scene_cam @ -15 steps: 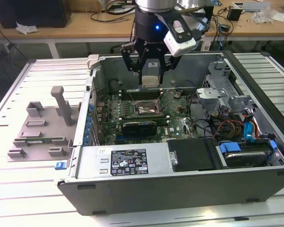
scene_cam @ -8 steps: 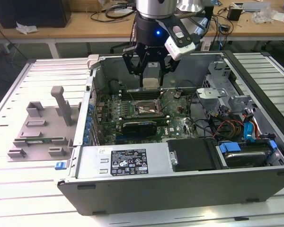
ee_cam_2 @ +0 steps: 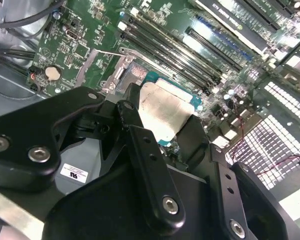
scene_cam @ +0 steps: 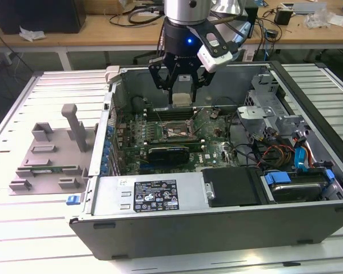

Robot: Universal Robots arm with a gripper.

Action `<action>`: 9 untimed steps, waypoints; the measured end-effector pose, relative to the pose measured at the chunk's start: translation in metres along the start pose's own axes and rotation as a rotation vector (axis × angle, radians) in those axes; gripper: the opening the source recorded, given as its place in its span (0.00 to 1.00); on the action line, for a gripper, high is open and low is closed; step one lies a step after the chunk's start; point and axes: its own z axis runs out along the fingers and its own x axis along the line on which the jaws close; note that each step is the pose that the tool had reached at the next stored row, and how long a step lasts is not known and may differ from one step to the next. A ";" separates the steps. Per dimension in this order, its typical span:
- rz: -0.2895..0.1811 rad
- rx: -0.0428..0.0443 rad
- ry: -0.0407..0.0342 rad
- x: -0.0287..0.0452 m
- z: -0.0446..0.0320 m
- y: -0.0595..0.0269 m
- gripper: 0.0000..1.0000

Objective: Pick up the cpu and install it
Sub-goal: 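Pick up the cpu and move it towards the insertion slot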

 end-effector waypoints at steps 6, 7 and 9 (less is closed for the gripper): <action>0.001 0.0071 -0.0168 -0.0002 0.0048 0.0032 0.54; 0.002 0.0075 -0.0186 -0.0002 0.0055 0.0034 0.54; 0.011 0.0099 -0.0227 -0.0001 0.0070 0.0038 0.54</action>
